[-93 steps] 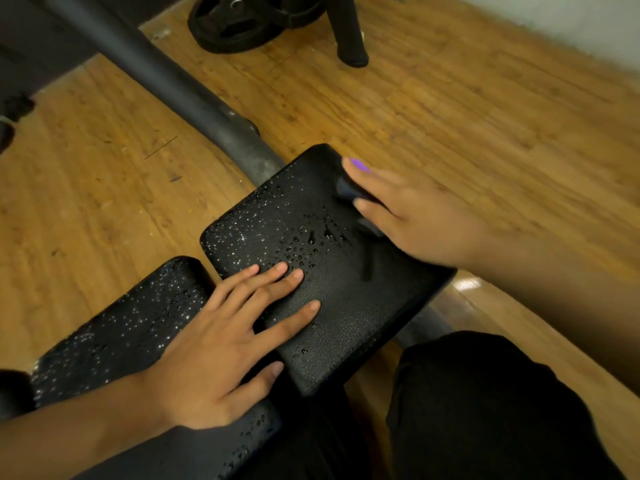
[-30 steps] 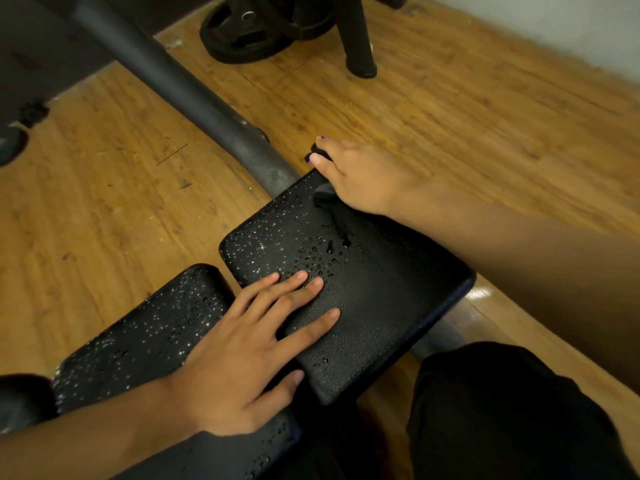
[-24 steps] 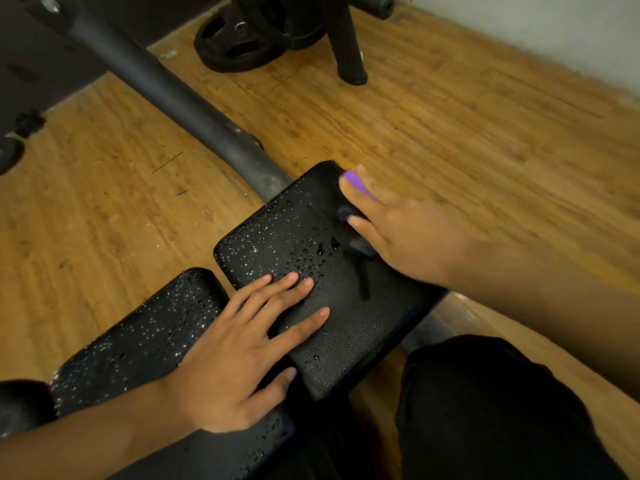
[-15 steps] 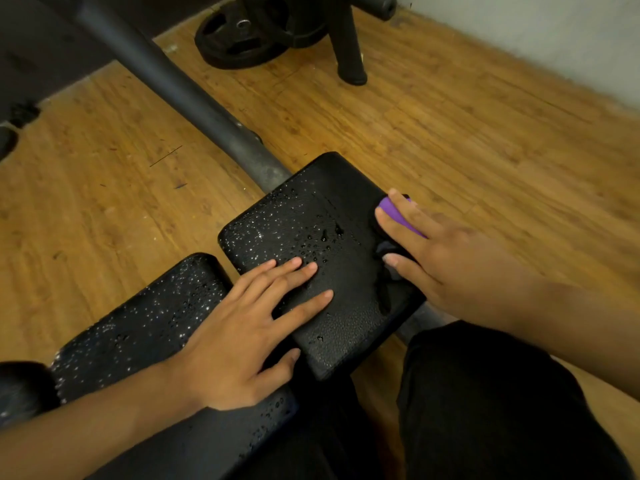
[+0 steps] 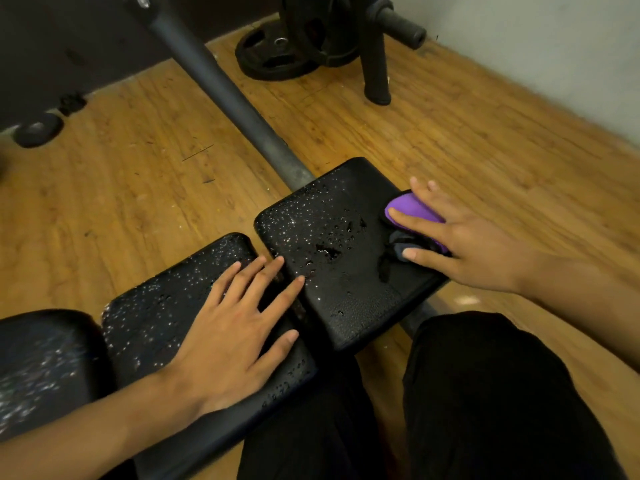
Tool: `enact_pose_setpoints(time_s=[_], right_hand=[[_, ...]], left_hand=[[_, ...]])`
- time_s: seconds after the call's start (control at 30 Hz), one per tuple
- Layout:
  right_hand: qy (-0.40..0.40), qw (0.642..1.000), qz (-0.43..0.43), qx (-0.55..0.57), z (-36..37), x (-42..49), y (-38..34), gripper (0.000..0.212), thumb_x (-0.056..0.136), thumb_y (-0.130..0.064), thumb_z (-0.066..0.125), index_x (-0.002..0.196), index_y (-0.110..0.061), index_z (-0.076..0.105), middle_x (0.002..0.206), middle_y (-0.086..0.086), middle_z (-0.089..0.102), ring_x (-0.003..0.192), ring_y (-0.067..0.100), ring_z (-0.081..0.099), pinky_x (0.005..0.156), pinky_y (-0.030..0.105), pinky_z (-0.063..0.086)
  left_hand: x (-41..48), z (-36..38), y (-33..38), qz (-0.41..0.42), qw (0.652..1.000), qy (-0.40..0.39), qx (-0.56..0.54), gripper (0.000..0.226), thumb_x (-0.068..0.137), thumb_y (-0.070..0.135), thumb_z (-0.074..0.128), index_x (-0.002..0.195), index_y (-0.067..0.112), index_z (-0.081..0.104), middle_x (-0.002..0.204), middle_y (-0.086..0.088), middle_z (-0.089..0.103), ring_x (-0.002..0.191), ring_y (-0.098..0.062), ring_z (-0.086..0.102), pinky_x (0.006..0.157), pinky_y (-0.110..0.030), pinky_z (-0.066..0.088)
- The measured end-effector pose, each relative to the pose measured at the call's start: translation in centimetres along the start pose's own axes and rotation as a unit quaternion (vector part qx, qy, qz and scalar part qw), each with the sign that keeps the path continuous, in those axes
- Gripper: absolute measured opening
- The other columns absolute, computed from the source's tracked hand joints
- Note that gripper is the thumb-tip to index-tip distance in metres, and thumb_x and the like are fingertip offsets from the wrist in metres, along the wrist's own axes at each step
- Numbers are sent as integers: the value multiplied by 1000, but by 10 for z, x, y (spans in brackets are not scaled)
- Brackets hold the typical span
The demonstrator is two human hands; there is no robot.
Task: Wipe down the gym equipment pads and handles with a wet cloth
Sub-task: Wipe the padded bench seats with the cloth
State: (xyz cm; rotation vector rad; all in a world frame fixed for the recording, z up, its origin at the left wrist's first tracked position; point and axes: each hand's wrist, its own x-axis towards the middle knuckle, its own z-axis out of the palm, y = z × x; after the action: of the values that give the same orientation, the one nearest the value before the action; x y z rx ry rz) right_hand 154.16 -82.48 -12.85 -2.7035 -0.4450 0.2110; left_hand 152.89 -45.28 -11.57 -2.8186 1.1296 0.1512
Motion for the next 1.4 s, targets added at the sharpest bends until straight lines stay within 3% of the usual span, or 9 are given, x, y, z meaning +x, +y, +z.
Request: enact_pose_setpoints(time_s=[0.2,0.4,0.53,0.7,0.83,0.97,1.1,1.27,1.4], right_hand=[[49,996,-16,-69,14,-22,-16,70,101,-67,16,160,-29,17,170,-1,16,158,17,9,122,45,30],[4,997,6,-74,11,8,-22,76,100,-67,7,162,-23,15,170,-4,5,158,20,0,122,47,31],[-11,996,55,-69,8,76,-26,81,97,-69,8,164,-24,7,171,-2,-7,158,21,-6,127,41,16],[-21,995,80,-48,-1,154,-32,63,109,-48,28,164,-25,8,172,1,-1,158,22,-5,126,38,7],[-3,996,58,-71,4,108,-35,61,110,-47,27,164,-23,13,172,-1,3,158,21,-1,127,40,11],[17,993,-23,-114,9,0,-33,66,105,-51,23,159,-14,33,167,5,27,155,25,21,126,34,16],[4,994,-35,-99,5,-37,-28,64,107,-53,22,160,-19,32,168,-1,22,157,18,14,125,28,10],[5,995,2,-104,10,67,-32,70,106,-56,21,162,-14,19,170,8,11,157,23,0,124,24,-5],[-21,994,65,-89,1,142,-44,62,109,-47,26,164,-26,9,172,-2,-2,157,18,-12,124,30,-2]], left_hand=[[-21,6,-14,-5,1000,-8,-1,62,108,58,22,165,31,26,171,-9,23,160,-30,13,128,-52,5],[-19,16,-15,-25,997,21,-70,64,106,61,25,164,34,25,172,-4,21,161,-26,10,128,-49,1],[-19,18,-13,-34,996,25,-78,67,103,61,32,163,31,30,170,-6,24,161,-26,12,128,-49,2],[-17,16,-12,-37,996,16,-77,67,102,59,36,162,31,31,170,-5,24,160,-27,13,129,-47,2],[-19,15,-12,-34,997,12,-74,66,103,61,31,162,32,28,170,-5,24,160,-27,13,127,-48,5],[-18,16,-13,-31,997,26,-70,66,103,60,33,161,30,33,169,-6,26,160,-29,15,127,-49,7],[-16,17,-12,-31,996,36,-72,66,101,59,37,159,27,38,167,-8,30,159,-31,19,126,-51,9],[-16,19,-12,-30,996,35,-74,67,99,58,40,158,26,41,167,-9,30,158,-32,21,127,-51,10],[-17,19,-12,-33,996,25,-76,66,100,59,40,158,28,39,168,-7,28,159,-30,17,127,-49,9]])
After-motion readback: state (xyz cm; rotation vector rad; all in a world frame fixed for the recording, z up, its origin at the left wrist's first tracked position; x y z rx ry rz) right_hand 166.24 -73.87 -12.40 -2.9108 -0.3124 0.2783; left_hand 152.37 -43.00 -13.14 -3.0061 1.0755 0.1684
